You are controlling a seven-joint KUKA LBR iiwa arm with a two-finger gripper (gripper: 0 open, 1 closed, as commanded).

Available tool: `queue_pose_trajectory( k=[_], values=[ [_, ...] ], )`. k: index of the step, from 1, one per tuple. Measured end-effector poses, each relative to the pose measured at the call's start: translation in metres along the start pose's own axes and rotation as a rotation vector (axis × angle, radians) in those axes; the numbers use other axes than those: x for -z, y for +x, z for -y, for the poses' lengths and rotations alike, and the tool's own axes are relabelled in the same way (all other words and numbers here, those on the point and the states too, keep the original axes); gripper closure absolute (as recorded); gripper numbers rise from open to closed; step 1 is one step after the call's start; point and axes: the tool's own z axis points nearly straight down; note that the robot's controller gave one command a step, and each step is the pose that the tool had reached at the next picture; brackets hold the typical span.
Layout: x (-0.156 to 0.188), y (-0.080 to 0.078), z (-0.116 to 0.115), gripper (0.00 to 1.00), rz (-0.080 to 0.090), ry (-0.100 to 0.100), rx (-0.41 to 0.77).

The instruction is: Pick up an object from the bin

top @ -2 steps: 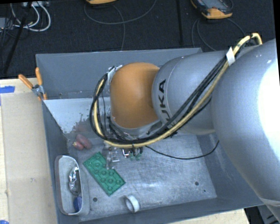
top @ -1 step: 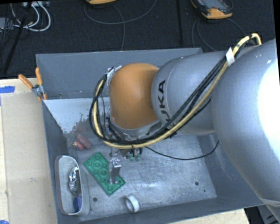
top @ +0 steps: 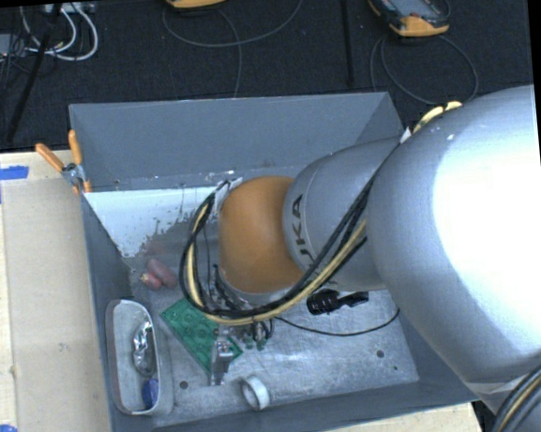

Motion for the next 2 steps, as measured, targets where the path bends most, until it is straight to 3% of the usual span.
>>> queue_pose_trajectory(
  k=[1,2],
  values=[
    [0.006,-0.004,-0.001,1.00,0.009,-0.002,0.000],
    [0.139,0.001,-0.004,1.00,0.004,-0.002,-0.055]
  ],
)
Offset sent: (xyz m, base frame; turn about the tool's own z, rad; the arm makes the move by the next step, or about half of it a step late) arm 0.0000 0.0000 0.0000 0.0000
